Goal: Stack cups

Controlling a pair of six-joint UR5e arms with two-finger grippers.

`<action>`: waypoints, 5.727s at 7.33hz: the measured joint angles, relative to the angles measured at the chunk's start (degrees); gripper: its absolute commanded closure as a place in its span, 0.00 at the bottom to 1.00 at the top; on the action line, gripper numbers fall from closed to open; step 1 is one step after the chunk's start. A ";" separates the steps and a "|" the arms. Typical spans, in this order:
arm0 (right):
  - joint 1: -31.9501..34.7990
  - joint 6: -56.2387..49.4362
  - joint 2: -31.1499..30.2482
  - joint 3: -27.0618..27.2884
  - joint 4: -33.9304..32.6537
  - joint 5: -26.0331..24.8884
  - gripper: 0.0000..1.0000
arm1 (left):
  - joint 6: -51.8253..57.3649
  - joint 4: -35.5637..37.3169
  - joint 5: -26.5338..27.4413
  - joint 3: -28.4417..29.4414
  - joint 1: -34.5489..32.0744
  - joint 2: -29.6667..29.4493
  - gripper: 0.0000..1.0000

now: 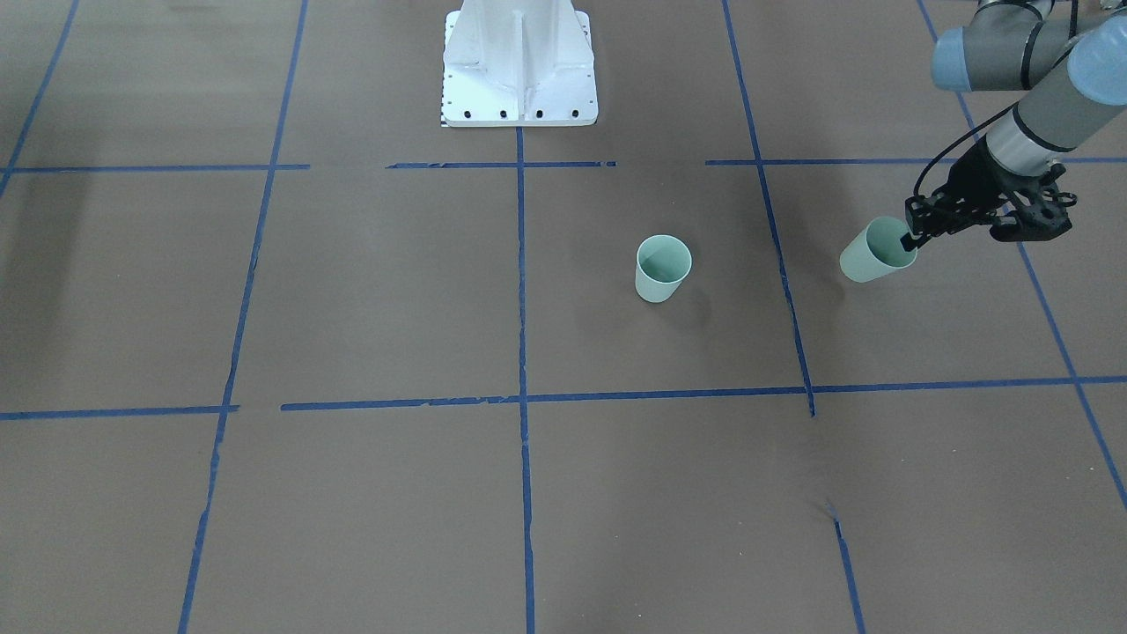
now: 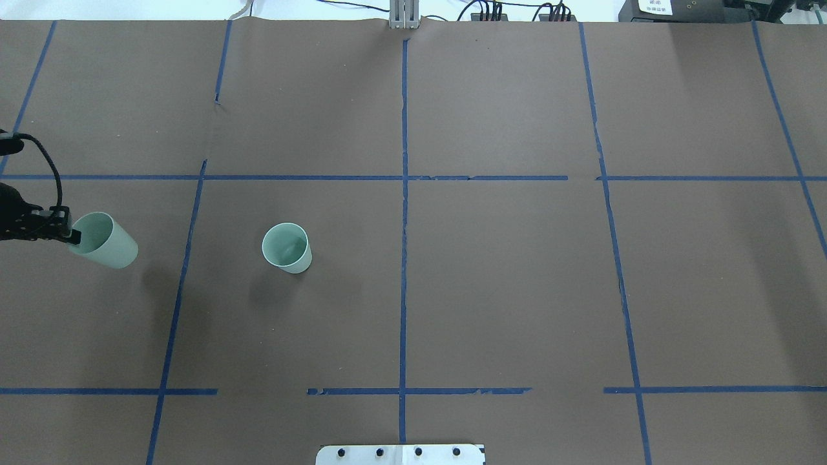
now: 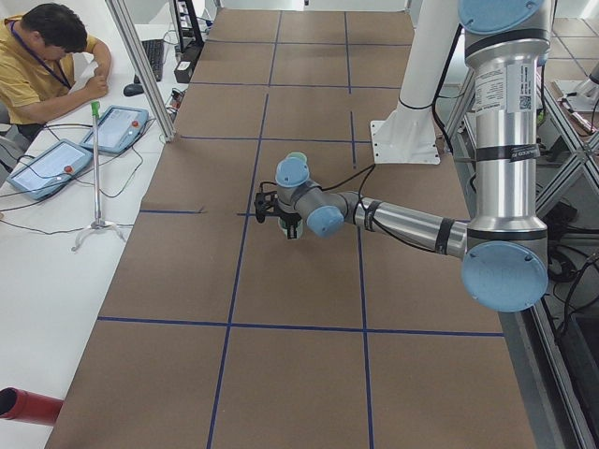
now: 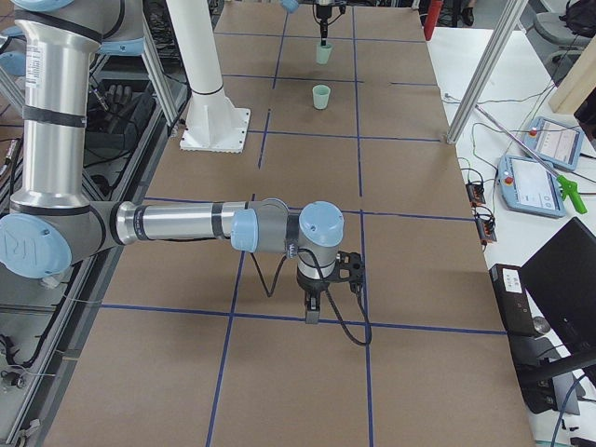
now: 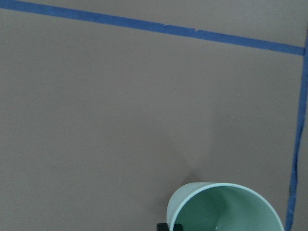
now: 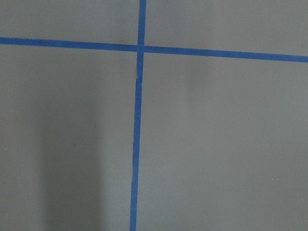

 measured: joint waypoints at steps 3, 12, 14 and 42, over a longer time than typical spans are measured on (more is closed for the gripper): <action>0.02 0.00 0.00 0.00 0.00 0.00 0.00 | -6.79 21.57 1.94 -5.56 0.78 -16.21 1.00; 0.03 0.00 0.00 0.00 0.00 0.00 0.00 | -23.58 28.76 12.83 -5.54 17.06 -28.04 0.94; -0.02 0.00 0.00 0.00 0.00 0.00 0.00 | -23.85 28.74 13.15 -5.31 17.40 -27.82 0.00; 0.02 0.00 -0.03 0.00 0.00 0.00 0.00 | 70.42 28.01 -3.48 9.05 -35.89 6.85 0.00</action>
